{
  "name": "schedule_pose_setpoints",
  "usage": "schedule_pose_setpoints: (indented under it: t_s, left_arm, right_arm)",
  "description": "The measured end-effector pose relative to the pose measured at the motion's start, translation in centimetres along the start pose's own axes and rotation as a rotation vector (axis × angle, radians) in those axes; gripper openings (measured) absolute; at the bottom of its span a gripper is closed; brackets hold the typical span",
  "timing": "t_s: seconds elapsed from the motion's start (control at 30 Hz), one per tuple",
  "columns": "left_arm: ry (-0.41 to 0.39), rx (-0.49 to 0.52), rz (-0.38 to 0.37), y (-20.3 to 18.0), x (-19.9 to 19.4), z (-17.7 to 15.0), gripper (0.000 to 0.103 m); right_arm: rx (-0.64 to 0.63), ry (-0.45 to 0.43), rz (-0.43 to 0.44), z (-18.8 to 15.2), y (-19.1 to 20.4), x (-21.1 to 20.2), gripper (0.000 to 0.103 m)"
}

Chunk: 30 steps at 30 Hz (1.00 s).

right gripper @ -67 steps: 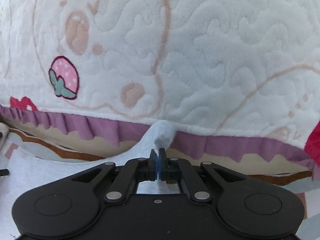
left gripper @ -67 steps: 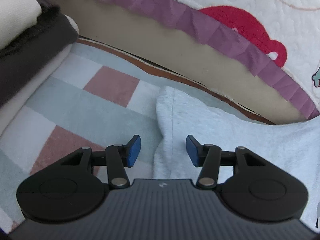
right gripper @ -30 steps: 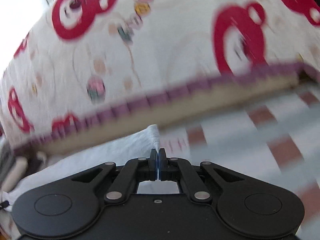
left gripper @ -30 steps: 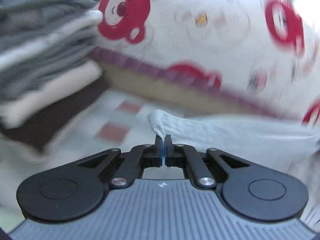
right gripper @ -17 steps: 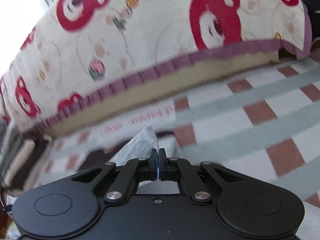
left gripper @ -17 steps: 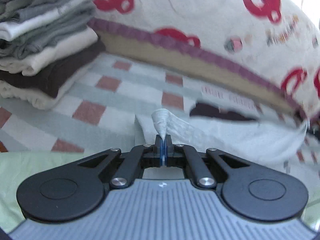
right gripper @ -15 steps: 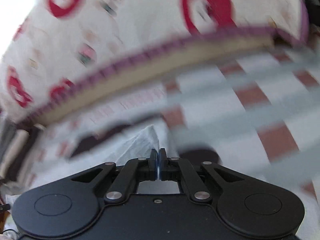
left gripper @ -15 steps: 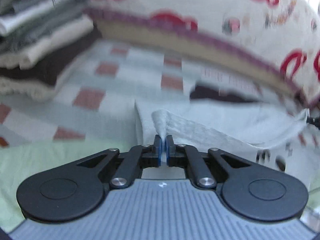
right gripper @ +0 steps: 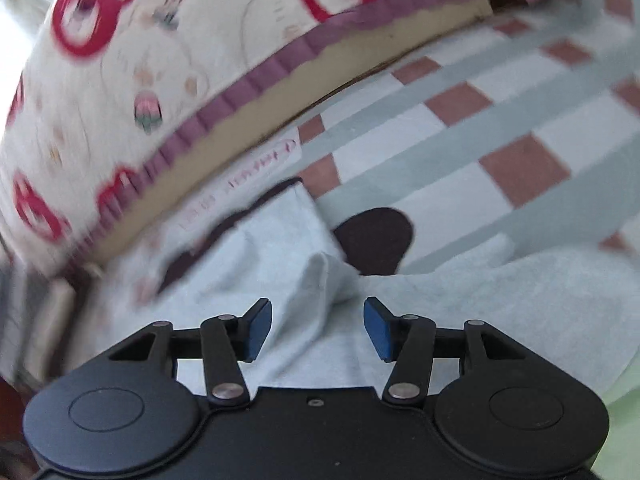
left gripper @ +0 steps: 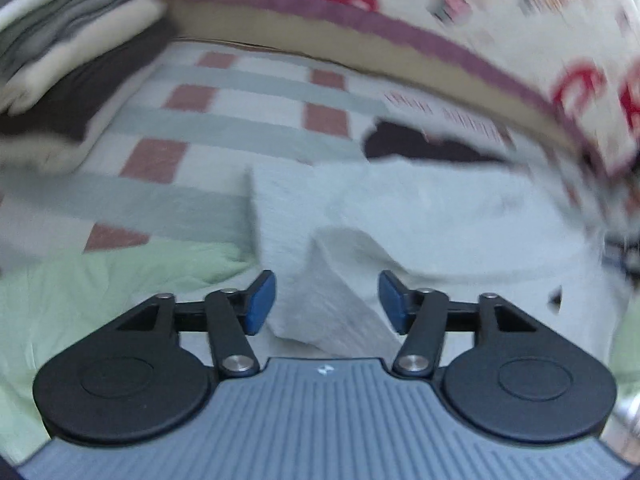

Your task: Fold clothes

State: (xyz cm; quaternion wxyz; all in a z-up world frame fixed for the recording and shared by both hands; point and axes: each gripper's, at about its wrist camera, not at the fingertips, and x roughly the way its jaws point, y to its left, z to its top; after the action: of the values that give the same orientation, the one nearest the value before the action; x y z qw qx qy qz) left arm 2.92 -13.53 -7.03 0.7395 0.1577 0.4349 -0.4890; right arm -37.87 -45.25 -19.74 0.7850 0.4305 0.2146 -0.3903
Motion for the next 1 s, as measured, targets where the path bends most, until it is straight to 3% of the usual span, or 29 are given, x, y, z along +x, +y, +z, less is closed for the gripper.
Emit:
schedule_pose_setpoints:
  t_s: [0.03, 0.1, 0.17, 0.3, 0.4, 0.5, 0.53, 0.57, 0.6, 0.63, 0.73, 0.8, 0.87, 1.0]
  left_arm:
    - [0.020, 0.031, 0.018, -0.5, 0.4, 0.0, 0.062]
    - [0.029, 0.048, 0.064, -1.0, 0.8, 0.1, 0.062]
    - [-0.020, -0.030, 0.103, -0.3, 0.3, 0.1, 0.061]
    - [-0.026, -0.121, 0.070, 1.2, -0.3, 0.2, 0.061]
    - [0.035, -0.067, 0.064, 0.4, 1.1, 0.5, 0.062]
    - [0.110, -0.021, 0.148, -0.6, 3.4, 0.7, 0.061]
    - [0.108, -0.010, 0.208, -0.9, 3.7, 0.7, 0.043]
    - [0.078, 0.006, 0.232, -1.2, 3.4, 0.7, 0.006]
    - [0.039, 0.022, 0.242, -1.6, 2.9, 0.7, 0.004]
    - [-0.006, 0.032, 0.250, -1.9, 2.1, 0.6, 0.003]
    - [-0.121, 0.009, 0.252, -1.9, -1.3, 0.7, 0.003]
    - [-0.165, -0.054, 0.206, -1.2, -3.7, 1.0, 0.003]
    - [-0.198, -0.102, 0.157, -0.6, -6.1, 1.1, 0.003]
    - [-0.167, -0.074, 0.171, -1.0, -7.1, -0.5, 0.003]
  right_arm:
    - [-0.053, 0.002, -0.029, -0.2, 0.4, 0.2, 0.026]
    - [-0.129, 0.026, -0.051, -0.5, 1.1, 0.8, 0.016]
    - [-0.173, 0.042, -0.070, -0.8, 1.6, 1.3, 0.017]
    - [-0.093, 0.045, -0.091, -0.7, 0.6, 2.2, 0.027]
    - [-0.072, 0.037, -0.132, -0.3, 0.1, 3.1, 0.040]
    - [-0.092, 0.034, -0.151, 0.1, 0.2, 3.8, 0.039]
    - [-0.105, 0.035, -0.148, 0.2, 0.3, 4.0, 0.030]
    - [-0.119, 0.037, -0.145, 0.3, 0.5, 4.2, 0.022]
    - [-0.161, 0.019, -0.150, 0.4, 1.0, 3.9, 0.008]
    - [-0.204, 0.000, -0.157, 0.5, 1.6, 3.6, 0.004]
    - [-0.270, -0.059, -0.103, 1.5, 3.1, 1.6, 0.003]
    - [-0.291, -0.062, -0.076, 2.4, 4.4, -0.5, 0.002]
    - [-0.349, -0.049, -0.098, 2.8, 5.8, -2.6, 0.002]
    - [-0.387, 0.058, -0.142, 2.9, 5.0, -4.2, 0.002]
